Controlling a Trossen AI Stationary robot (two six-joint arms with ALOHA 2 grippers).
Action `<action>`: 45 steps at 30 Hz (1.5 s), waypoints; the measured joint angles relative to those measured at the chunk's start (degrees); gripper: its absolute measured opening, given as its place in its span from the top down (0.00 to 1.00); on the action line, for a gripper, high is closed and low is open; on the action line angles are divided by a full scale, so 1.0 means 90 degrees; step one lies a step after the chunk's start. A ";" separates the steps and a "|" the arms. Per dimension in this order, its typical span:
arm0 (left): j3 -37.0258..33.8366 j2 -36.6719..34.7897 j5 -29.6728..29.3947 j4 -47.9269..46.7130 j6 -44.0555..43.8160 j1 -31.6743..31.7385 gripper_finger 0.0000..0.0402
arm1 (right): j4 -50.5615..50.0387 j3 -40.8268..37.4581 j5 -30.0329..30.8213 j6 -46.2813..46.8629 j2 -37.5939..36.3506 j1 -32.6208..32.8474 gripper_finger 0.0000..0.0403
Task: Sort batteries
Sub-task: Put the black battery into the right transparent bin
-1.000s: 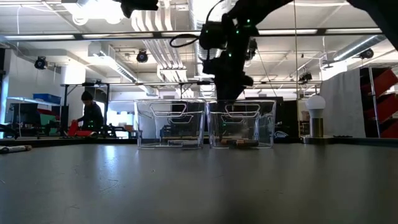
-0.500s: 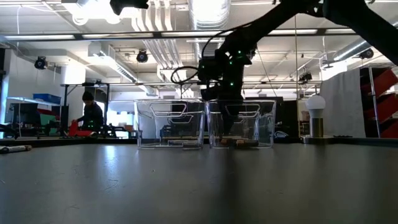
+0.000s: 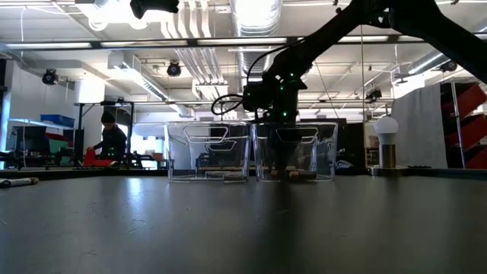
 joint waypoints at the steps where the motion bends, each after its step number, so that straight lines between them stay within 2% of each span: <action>1: 0.0001 -0.0031 0.0000 0.0002 -0.0022 -0.0003 0.73 | 0.0009 0.0000 0.0143 -0.0002 0.0003 0.0013 0.48; 6: 0.0000 -0.0182 -0.0021 -0.0010 -0.0133 -0.0004 0.73 | -0.0043 -0.0015 0.0654 0.0081 -0.0173 0.0068 0.40; 13: 0.0000 -0.0224 -0.0039 -0.0039 -0.0217 -0.0004 0.73 | -0.0129 0.0176 0.0697 0.0460 -0.0964 0.0219 0.28; 16: -0.0005 -0.0212 -0.0039 -0.0075 -0.0306 -0.0004 0.73 | -0.0232 0.0351 0.0696 0.1049 -0.1526 0.0395 0.25; 23: -0.0007 -0.0217 -0.0036 -0.0085 -0.0376 -0.0176 0.73 | 0.0380 0.0123 0.0774 0.3007 -0.2982 0.1299 0.24; 27: -0.0009 -0.0163 -0.0036 -0.0080 -0.0367 -0.0434 0.73 | 0.0949 -0.0065 0.1268 0.3729 -0.3362 0.2021 0.27; 31: -0.0012 -0.0132 -0.0036 -0.0218 -0.0420 -0.0724 0.73 | 0.1043 -0.0096 0.2146 0.4030 -0.3471 0.2688 0.29; 36: -0.0012 -0.0139 -0.0034 -0.0953 -0.1084 -0.1000 0.73 | 0.1062 -0.0064 0.3248 0.3908 -0.3634 0.3220 0.29; 40: -0.0036 -0.0069 -0.0032 -0.1950 -0.2077 -0.1127 0.73 | 0.1351 0.0097 0.3787 0.3047 -0.3684 0.3238 0.28; 45: -0.0526 0.0016 -0.0032 -0.2782 -0.3560 -0.1291 0.73 | 0.2110 0.0307 0.3900 0.1996 -0.3698 0.2922 0.26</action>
